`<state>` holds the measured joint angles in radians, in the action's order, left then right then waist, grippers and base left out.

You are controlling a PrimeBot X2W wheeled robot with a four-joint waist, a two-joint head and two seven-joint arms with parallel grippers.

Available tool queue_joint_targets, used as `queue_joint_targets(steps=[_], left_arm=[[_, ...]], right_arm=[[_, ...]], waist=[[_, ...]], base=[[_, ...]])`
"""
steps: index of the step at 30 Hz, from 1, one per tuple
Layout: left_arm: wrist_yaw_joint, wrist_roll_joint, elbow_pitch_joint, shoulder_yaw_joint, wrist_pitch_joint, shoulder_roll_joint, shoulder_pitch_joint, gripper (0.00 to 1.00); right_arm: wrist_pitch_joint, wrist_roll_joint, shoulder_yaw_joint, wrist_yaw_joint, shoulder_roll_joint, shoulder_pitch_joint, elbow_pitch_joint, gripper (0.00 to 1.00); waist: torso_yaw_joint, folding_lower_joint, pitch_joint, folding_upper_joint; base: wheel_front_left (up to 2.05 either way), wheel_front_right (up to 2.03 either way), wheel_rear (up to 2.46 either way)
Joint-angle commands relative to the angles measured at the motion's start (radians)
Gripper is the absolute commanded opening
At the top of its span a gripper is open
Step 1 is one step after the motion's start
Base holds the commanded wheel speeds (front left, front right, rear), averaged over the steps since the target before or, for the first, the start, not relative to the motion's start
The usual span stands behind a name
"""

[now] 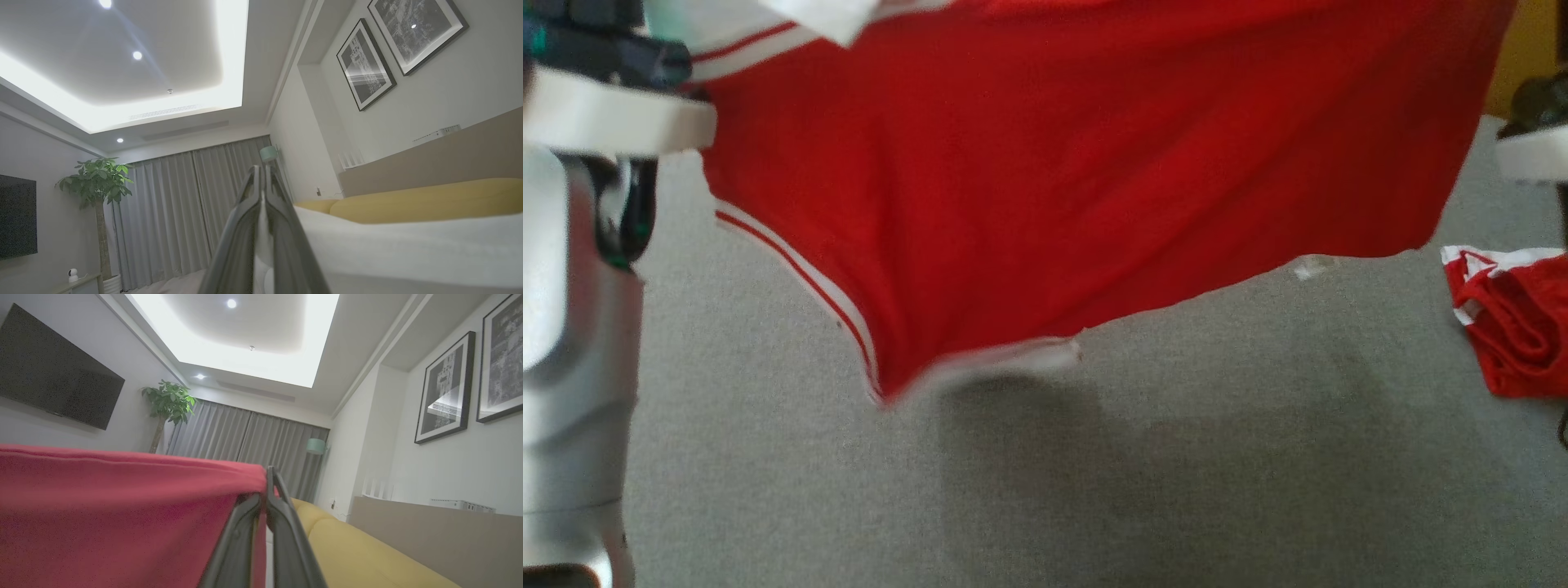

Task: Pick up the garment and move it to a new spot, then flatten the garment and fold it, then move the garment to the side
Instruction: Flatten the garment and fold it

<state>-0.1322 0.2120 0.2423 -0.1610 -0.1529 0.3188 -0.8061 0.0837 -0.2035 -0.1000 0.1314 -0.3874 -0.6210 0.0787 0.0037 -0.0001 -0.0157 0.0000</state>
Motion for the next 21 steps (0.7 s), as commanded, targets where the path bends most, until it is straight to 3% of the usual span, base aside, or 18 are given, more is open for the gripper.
queue_joint_targets(steps=[1,9,15,21], left_arm=[[0.002,0.013,-0.025,0.026,0.031,0.049,-0.058,0.00],[0.030,0.027,-0.007,0.039,0.088,0.057,-0.106,0.00],[0.097,-0.023,0.104,0.050,0.010,0.050,-0.290,0.00],[0.171,-0.087,0.220,0.044,-0.098,0.018,-0.536,0.00]], right_arm=[[-0.024,-0.012,-0.019,-0.001,-0.019,-0.046,-0.038,0.00],[-0.080,0.006,-0.052,-0.001,-0.029,-0.174,-0.002,0.00],[-0.028,0.094,-0.043,-0.001,0.023,-0.430,0.173,0.00],[0.103,0.243,0.052,-0.001,0.068,-0.706,0.374,0.00]], waist=[[0.003,0.0001,0.010,0.0000],[0.006,0.0001,0.163,0.0000],[0.018,0.0001,0.334,0.0000],[0.038,0.0001,0.435,0.0000]], base=[[0.00,0.00,0.00],[0.00,0.00,0.00],[0.00,0.00,0.00],[0.00,0.00,0.00]])
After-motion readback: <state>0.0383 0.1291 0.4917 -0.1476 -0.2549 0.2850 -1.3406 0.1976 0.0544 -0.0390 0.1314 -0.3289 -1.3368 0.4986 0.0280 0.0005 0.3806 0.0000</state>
